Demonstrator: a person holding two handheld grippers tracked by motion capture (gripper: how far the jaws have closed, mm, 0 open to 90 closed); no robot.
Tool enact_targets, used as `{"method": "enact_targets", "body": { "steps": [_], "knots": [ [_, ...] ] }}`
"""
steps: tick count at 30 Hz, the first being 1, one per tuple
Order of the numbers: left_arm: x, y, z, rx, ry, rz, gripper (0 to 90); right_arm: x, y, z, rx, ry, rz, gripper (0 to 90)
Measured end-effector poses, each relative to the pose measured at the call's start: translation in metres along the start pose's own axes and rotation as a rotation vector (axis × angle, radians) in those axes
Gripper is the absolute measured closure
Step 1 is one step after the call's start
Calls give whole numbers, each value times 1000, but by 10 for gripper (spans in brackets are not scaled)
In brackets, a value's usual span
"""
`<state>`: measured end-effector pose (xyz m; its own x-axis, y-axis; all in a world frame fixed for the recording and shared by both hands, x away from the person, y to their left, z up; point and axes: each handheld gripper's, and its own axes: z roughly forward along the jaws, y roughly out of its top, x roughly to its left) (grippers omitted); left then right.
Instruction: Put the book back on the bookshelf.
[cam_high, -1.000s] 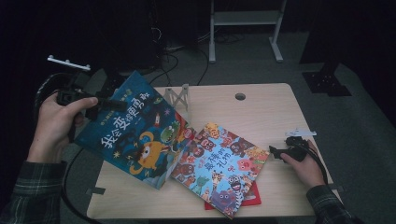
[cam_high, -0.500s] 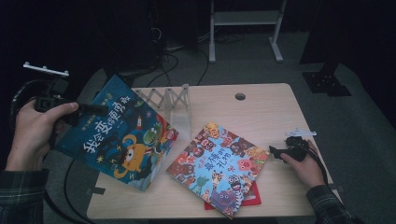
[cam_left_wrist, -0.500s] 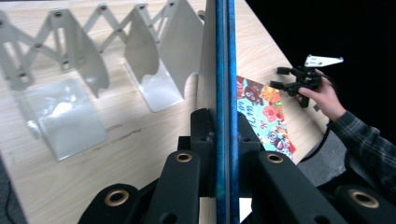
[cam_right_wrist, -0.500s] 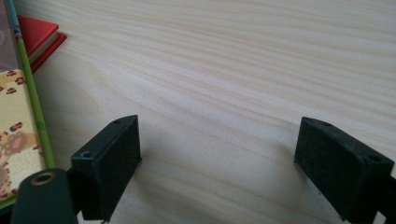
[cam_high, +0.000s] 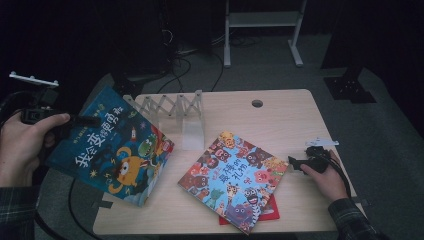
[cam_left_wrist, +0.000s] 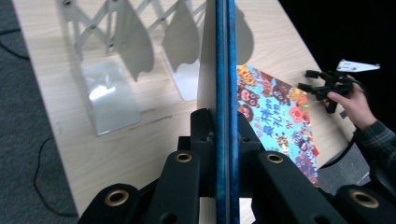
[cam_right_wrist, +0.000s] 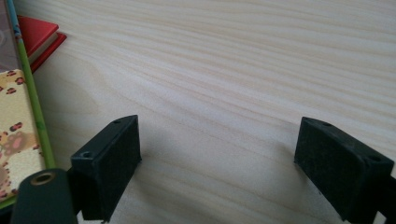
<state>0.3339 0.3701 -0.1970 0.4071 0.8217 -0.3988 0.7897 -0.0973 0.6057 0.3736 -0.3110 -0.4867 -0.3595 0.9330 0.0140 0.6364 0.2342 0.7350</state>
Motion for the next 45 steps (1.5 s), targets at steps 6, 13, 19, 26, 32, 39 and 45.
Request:
{"method": "enact_targets", "body": {
  "steps": [6, 13, 19, 26, 32, 39, 45],
  "knots": [
    [13, 1, -1, -1, 28, -31, 823, 0, 0, 0, 0, 0, 0, 131],
    [27, 5, 1, 1, 71, -76, 823, 0, 0, 0, 0, 0, 0, 131],
    [36, 13, 7, 0, 97, -111, 822, 0, 0, 0, 0, 0, 0, 131],
    [43, 23, 15, 16, 127, -132, 822, 0, 0, 0, 0, 0, 0, 131],
    [46, 33, 25, 24, 159, -150, 822, 0, 0, 0, 0, 0, 0, 131],
    [48, 48, 37, 26, 160, -168, 822, 0, 0, 0, 0, 0, 0, 131],
    [49, 58, 45, 55, 164, -189, 823, 0, 0, 0, 0, 0, 0, 131]
  ]
}}
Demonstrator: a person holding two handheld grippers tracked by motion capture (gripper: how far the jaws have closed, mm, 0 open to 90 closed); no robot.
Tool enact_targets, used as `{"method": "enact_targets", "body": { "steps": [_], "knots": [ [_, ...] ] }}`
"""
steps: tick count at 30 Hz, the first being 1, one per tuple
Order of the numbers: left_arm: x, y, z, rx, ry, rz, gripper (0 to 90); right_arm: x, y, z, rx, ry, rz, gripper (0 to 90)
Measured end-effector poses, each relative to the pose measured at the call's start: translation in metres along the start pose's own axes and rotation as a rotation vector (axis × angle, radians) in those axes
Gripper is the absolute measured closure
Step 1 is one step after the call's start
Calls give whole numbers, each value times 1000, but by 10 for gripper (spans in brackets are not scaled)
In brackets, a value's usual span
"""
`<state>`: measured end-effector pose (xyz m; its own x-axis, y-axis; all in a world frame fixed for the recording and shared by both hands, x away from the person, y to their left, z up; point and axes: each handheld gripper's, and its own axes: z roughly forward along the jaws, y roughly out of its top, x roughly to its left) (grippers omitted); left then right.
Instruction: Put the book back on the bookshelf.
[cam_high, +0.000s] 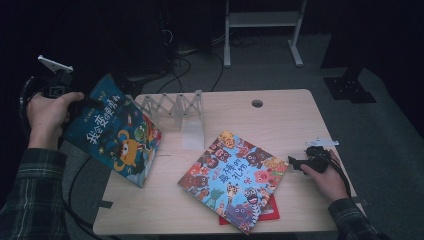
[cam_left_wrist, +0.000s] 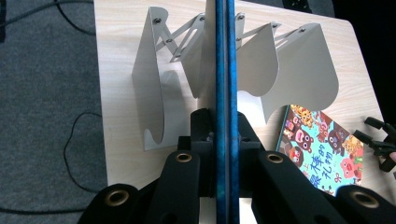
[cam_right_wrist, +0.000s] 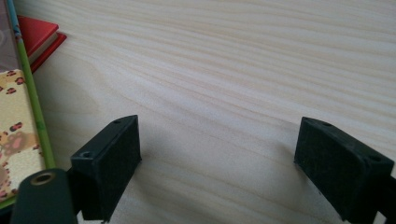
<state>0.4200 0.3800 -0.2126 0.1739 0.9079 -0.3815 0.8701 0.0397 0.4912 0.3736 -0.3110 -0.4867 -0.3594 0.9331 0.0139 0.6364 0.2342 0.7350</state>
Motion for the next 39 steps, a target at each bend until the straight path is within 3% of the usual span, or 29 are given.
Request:
{"method": "enact_targets", "body": {
  "steps": [8, 14, 18, 39],
  "knots": [
    [5, -4, -5, 10, 20, -8, 823, 0, 0, 0, -1, -1, 0, 131],
    [15, -4, -9, -10, 48, -37, 822, 0, 0, 0, -1, -3, 1, 130],
    [19, 0, -5, -19, 39, -56, 822, 0, 0, 0, 0, -4, 2, 126],
    [11, 33, 17, -23, 116, -77, 822, 0, 0, 0, 1, -4, 2, 124]
  ]
}}
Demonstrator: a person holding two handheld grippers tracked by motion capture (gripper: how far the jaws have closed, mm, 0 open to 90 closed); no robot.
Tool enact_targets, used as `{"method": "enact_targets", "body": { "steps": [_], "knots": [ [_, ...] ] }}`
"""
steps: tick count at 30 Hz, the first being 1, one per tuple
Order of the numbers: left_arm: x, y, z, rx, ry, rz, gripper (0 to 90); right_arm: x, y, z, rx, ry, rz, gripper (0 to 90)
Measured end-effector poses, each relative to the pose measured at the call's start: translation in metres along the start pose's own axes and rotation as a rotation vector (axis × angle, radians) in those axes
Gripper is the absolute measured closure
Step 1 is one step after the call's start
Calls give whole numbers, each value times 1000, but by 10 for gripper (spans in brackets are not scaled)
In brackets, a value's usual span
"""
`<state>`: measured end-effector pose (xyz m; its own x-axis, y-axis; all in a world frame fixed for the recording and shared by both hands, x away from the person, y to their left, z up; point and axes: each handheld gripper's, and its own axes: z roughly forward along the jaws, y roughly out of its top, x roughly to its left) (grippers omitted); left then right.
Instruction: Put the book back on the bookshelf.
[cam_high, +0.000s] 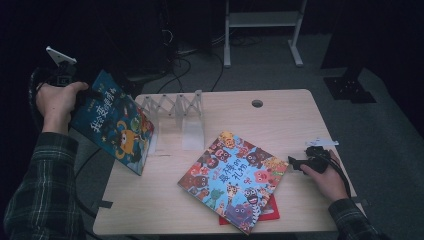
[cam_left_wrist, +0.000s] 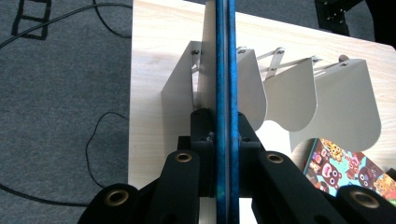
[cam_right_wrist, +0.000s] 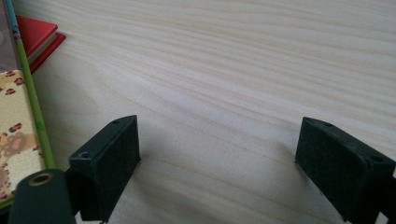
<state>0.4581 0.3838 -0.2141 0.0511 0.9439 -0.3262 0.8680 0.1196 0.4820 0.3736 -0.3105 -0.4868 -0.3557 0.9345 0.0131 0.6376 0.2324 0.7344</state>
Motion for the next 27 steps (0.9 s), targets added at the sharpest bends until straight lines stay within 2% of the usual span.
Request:
{"method": "enact_targets", "body": {
  "steps": [4, 16, 27],
  "knots": [
    [2, 1, 5, 6, 4, -2, 821, 0, 0, 0, 0, 0, 0, 124],
    [12, -1, 6, -5, -30, -8, 818, 0, 0, 0, -1, 0, -2, 124],
    [14, -2, 4, -26, -31, 13, 778, 0, 0, 0, -1, 0, -2, 124]
  ]
}}
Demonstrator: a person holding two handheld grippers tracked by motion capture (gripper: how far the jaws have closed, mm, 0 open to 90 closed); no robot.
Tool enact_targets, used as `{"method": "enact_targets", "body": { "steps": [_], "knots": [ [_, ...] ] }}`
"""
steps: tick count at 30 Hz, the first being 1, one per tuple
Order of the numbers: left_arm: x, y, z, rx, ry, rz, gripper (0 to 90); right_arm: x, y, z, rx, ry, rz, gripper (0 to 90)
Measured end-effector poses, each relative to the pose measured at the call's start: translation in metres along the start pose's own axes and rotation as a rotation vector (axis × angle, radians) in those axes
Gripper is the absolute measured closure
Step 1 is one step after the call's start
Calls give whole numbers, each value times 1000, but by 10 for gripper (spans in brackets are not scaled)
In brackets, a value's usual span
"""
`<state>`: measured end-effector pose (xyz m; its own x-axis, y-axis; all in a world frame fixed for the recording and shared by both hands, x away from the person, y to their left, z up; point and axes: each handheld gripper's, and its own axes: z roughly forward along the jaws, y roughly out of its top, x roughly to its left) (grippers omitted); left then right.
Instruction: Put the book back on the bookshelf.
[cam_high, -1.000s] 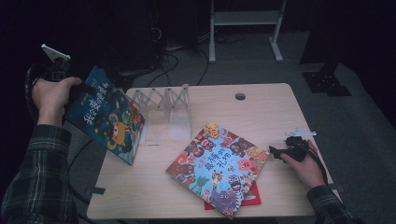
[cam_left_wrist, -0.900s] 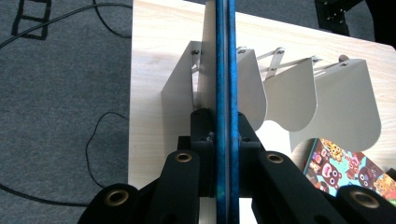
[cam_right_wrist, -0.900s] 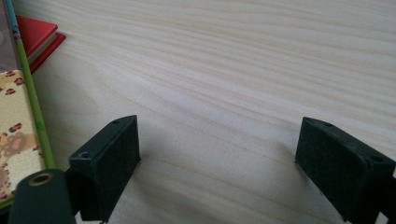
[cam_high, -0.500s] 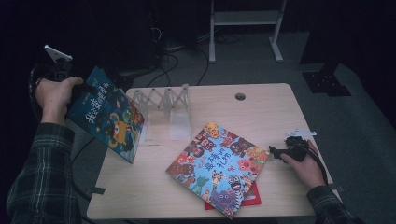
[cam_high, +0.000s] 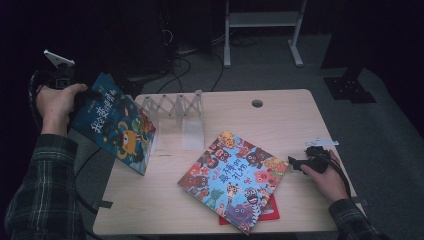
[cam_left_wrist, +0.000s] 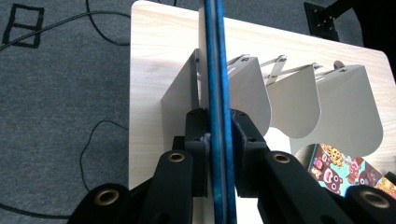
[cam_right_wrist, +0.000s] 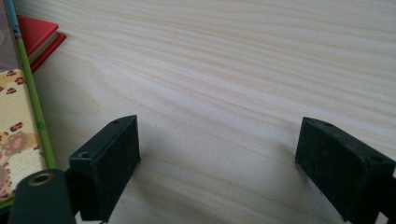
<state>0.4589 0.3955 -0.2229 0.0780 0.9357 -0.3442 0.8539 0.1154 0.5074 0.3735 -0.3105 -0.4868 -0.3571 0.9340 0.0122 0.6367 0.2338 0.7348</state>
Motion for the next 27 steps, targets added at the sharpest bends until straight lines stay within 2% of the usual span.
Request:
{"method": "enact_targets", "body": {
  "steps": [5, 12, 22, 27],
  "knots": [
    [2, -1, 0, -3, 2, 8, 755, 0, 0, 0, -1, 0, -1, 124],
    [4, -5, 0, -41, -6, 33, 729, 0, 0, 0, 0, 0, 0, 124],
    [15, -15, 3, -95, -38, 5, 738, 0, 0, 0, 0, 1, 0, 124],
    [17, -18, -1, -122, -47, 9, 737, 0, 0, 0, 0, 0, 0, 124]
  ]
}}
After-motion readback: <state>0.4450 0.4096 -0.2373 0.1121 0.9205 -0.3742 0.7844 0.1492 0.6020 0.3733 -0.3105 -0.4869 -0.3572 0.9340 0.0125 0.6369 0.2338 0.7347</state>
